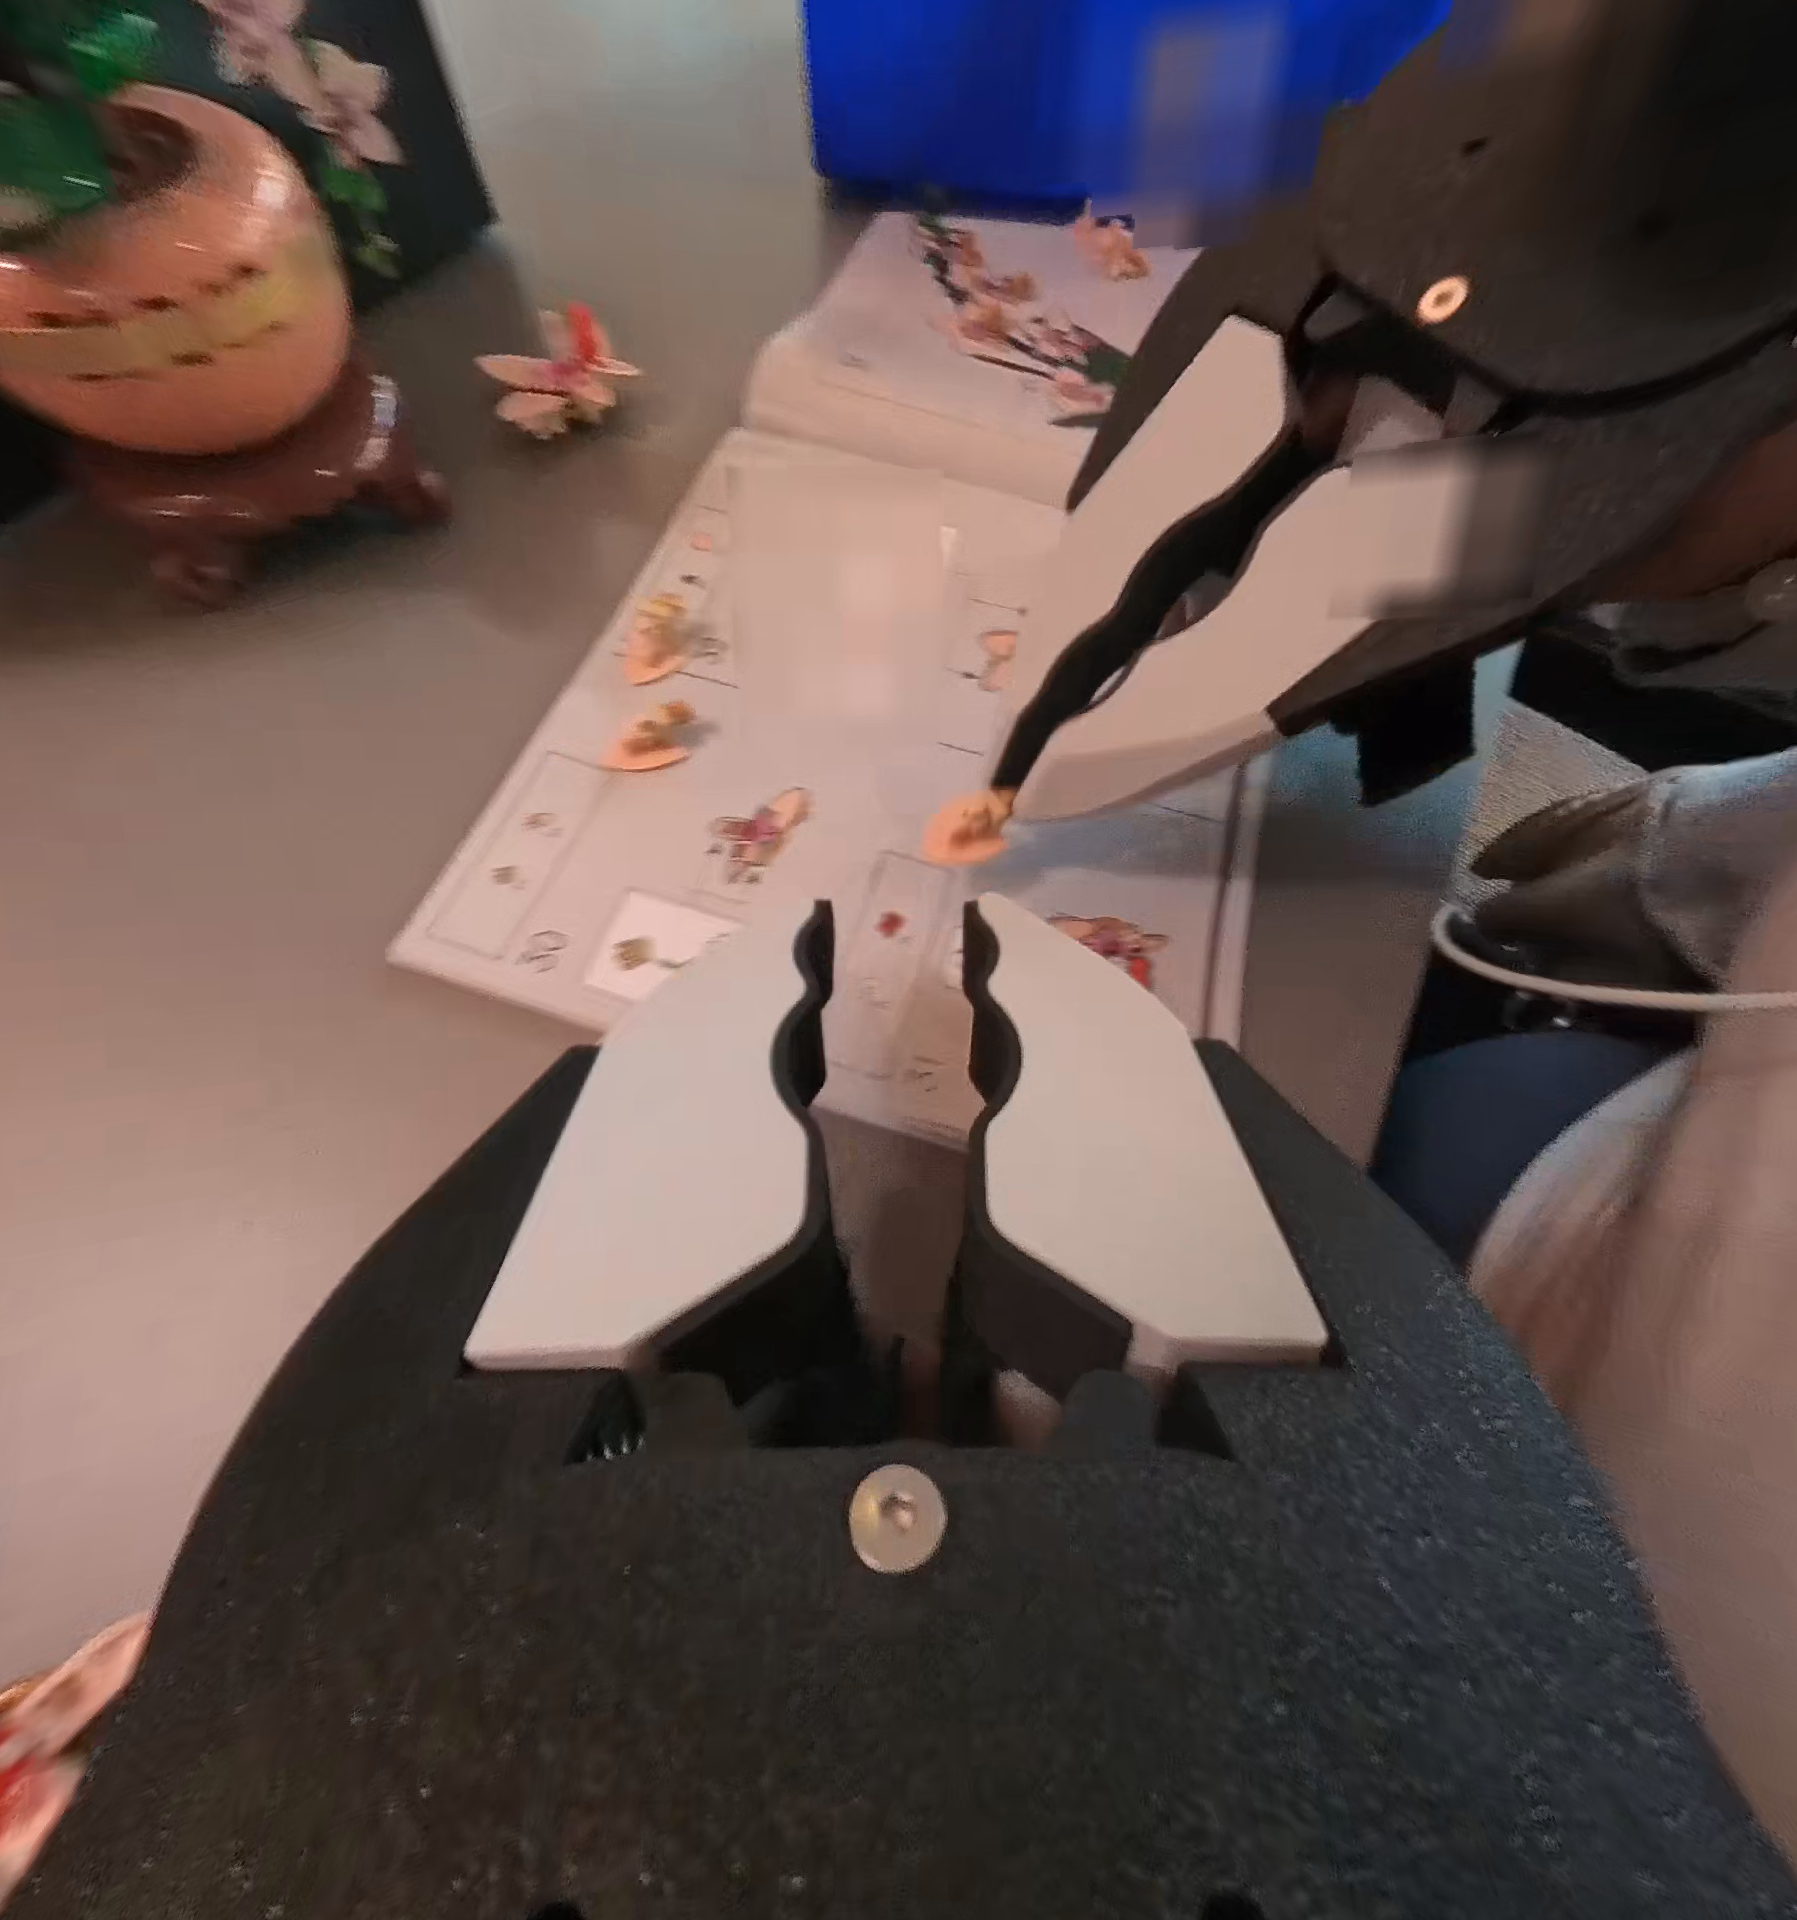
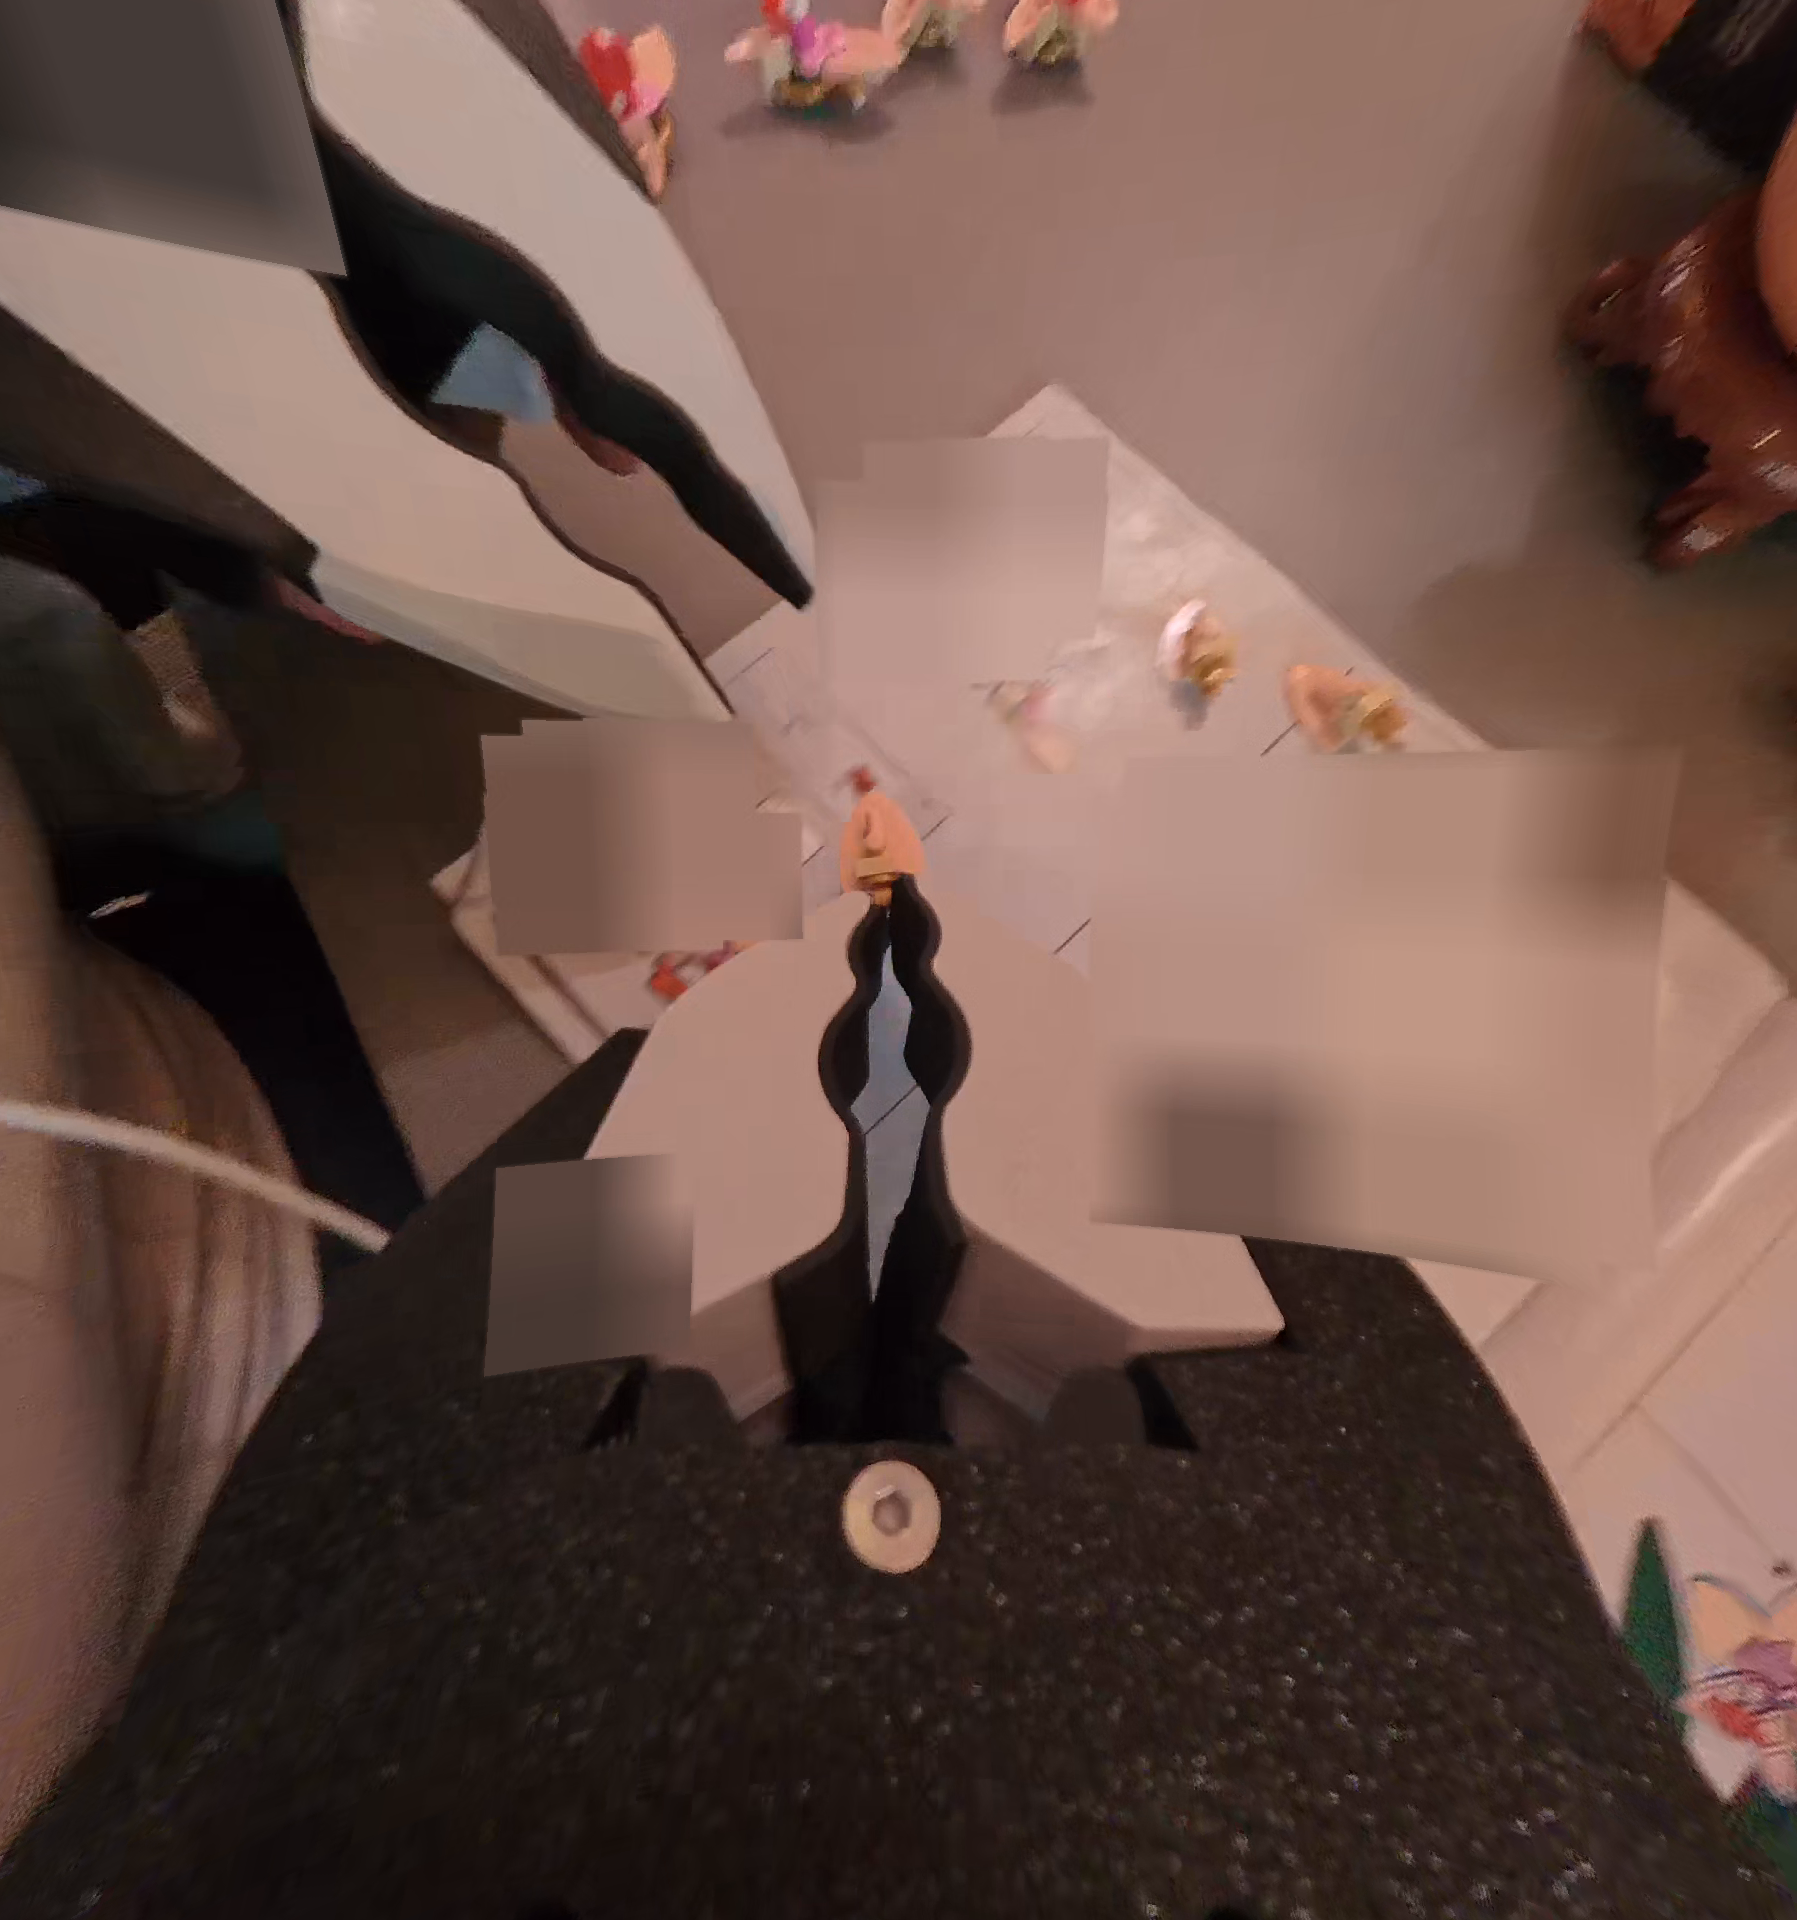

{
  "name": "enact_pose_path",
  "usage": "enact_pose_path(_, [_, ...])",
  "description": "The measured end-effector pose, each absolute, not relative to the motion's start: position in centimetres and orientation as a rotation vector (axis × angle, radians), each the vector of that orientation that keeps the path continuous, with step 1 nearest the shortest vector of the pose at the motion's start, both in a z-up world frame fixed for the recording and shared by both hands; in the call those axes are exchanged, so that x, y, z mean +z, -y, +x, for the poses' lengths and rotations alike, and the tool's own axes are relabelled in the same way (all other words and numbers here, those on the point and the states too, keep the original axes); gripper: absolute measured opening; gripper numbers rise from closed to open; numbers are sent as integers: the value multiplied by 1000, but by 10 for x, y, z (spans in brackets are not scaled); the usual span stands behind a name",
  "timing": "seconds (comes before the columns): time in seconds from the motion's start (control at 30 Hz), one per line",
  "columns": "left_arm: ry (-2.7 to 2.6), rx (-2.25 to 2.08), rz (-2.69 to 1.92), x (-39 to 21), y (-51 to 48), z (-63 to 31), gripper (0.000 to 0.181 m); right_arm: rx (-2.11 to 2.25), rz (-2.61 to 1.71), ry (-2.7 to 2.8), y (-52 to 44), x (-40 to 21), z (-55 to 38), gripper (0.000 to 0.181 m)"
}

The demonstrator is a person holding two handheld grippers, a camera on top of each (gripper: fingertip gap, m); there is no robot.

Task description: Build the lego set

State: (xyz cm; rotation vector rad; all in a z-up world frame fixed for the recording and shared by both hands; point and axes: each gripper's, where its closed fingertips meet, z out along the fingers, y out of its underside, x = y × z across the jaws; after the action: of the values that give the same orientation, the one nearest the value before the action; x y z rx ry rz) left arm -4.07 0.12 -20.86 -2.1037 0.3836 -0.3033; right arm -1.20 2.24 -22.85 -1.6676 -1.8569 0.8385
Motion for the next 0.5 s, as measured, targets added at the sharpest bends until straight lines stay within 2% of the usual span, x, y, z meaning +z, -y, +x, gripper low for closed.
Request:
enact_pose_path(0.17, [-291,-256,-2023,-195,-6,-69,23,791,-1646,1796,-51,-222,-62,2])
enact_pose_path(0.33, [-273,-224,-2032,-198,-13,-80,19,641,-1716,1864,-62,-242,-79,3])
enact_pose_path(0.4, [-301,-217,-2047,-199,-18,-79,11,638,-1720,1870,-62,-242,-77,8])
enact_pose_path(0.5, [-378,-176,-2096,-206,-29,-77,10,645,-1713,1841,-63,-238,-74,18])
